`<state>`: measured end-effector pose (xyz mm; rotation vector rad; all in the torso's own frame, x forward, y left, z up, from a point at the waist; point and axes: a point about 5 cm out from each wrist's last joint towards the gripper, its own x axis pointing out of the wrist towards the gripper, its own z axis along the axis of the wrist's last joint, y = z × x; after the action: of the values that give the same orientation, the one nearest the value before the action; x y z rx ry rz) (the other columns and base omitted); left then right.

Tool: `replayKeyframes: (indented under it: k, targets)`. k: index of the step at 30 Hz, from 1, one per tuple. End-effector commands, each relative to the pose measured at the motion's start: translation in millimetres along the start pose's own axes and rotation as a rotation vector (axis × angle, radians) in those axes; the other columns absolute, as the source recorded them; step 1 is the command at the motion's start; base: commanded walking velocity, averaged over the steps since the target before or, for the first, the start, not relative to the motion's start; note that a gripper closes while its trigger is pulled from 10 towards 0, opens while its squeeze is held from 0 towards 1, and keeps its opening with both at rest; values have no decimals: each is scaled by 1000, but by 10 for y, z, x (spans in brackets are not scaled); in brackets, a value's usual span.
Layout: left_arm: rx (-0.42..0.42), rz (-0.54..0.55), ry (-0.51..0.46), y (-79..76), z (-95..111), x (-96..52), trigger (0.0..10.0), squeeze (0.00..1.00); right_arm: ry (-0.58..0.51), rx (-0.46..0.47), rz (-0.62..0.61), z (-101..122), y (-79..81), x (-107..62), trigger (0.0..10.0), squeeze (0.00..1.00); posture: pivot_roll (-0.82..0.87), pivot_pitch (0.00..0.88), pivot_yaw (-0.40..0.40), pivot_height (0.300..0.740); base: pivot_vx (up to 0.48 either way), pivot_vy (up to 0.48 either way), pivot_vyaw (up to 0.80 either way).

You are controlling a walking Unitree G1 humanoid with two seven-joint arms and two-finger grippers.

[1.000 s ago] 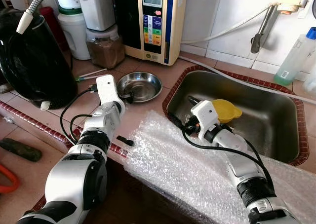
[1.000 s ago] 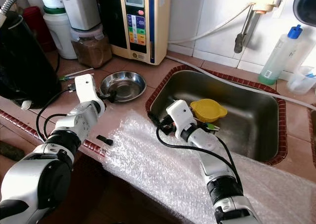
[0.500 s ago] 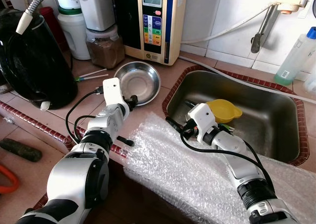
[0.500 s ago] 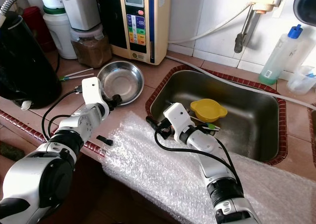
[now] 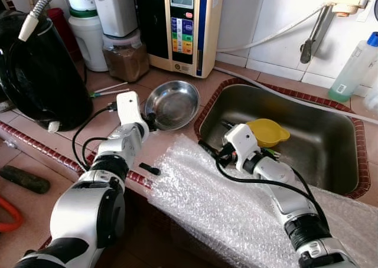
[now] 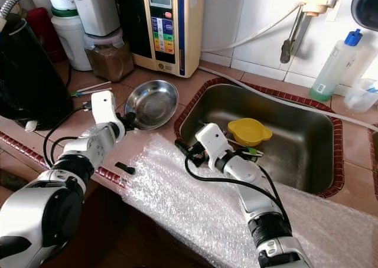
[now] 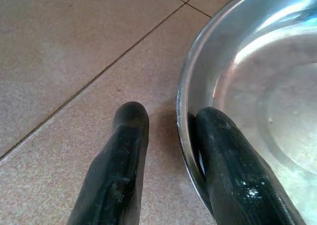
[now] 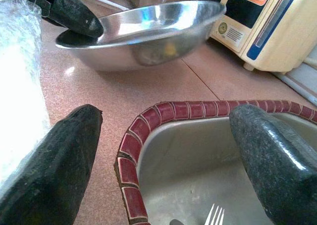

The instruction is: Kitchen organization

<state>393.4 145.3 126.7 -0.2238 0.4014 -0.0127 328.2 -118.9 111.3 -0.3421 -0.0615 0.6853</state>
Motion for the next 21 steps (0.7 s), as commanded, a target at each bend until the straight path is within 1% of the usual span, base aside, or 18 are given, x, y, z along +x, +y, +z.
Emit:
replayKeyframes:
  k: [1,9,16,21]
  targets:
    - [6,6,13,67,-43,-7,0,0,9,-13,21,17,1,17,10000,0,59,0,53,740,0,0,0]
    - [28,9,8,119,-21,-14,0,0,14,-20,17,18,-30,14,10000,0,60,0,52,740,0,0,0]
    - [36,21,-18,205,84,-34,0,0,17,-26,16,16,-39,16,10000,0,66,0,51,740,0,0,0]
    - [49,12,-42,215,143,-55,0,0,17,-29,13,18,-51,16,10000,0,69,0,48,740,0,0,0]
